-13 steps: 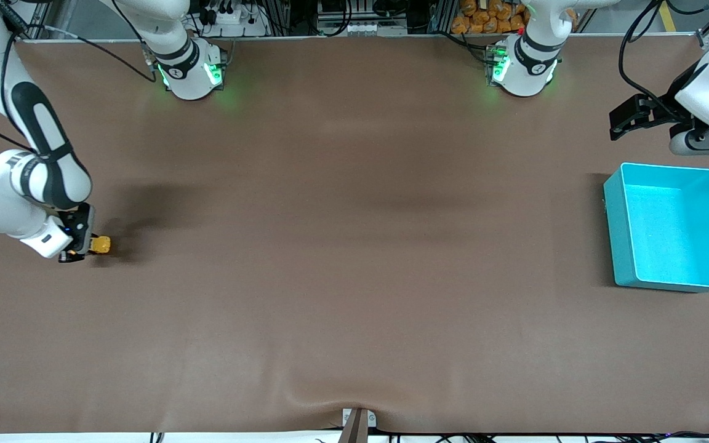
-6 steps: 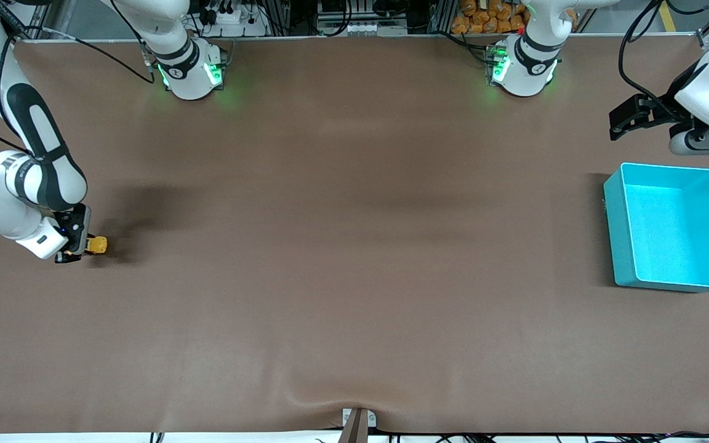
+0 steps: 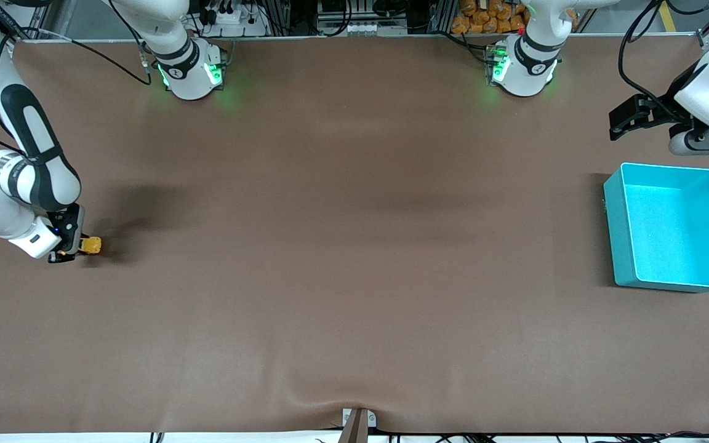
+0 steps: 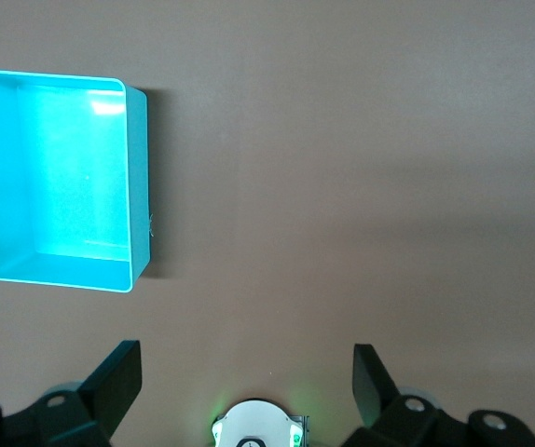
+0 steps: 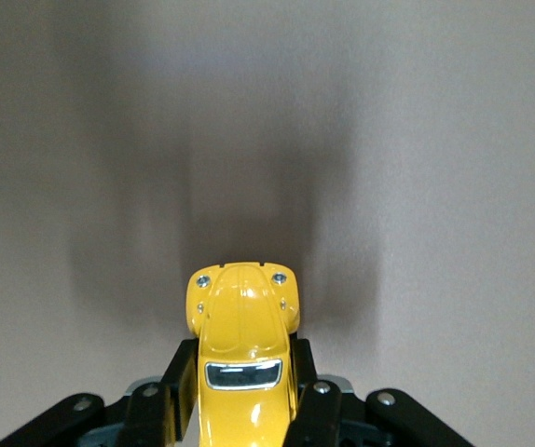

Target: Wind and store yellow beetle car

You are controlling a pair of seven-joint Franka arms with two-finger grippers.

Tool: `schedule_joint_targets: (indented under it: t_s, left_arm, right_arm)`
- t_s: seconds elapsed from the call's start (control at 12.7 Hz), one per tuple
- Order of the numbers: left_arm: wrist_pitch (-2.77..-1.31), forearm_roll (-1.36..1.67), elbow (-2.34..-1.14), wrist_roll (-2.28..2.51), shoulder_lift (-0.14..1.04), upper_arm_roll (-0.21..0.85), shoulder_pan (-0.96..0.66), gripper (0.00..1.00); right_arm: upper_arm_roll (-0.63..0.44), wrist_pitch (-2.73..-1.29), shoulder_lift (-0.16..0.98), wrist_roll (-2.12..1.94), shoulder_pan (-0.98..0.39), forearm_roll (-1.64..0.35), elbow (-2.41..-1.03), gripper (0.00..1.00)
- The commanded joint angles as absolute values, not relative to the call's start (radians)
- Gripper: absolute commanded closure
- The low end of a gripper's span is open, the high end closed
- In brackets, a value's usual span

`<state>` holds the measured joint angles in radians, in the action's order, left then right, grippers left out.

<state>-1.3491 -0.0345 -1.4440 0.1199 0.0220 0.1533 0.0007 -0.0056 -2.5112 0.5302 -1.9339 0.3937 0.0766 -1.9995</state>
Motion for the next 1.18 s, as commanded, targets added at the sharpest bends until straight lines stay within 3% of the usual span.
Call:
schedule_joint_targets:
  t_s: [0.0, 0.79, 1.1]
  left_arm:
    - [-1.356, -0.028, -1.448, 0.126, 0.017, 0.153, 0.002, 0.00]
    - [-1.356, -0.028, -1.448, 0.126, 0.017, 0.153, 0.002, 0.00]
    - [-1.356, -0.028, -1.450, 0.126, 0.017, 0.153, 0.002, 0.00]
  right_arm:
    - [0.006, -2.533, 0.606, -1.962, 0.440, 0.080, -1.979, 0.65]
    - [0.006, -2.534, 0.612, -1.982, 0.492, 0.081, -1.965, 0.64]
    - [0.006, -2.530, 0.615, -1.994, 0.502, 0.080, -1.944, 0.51]
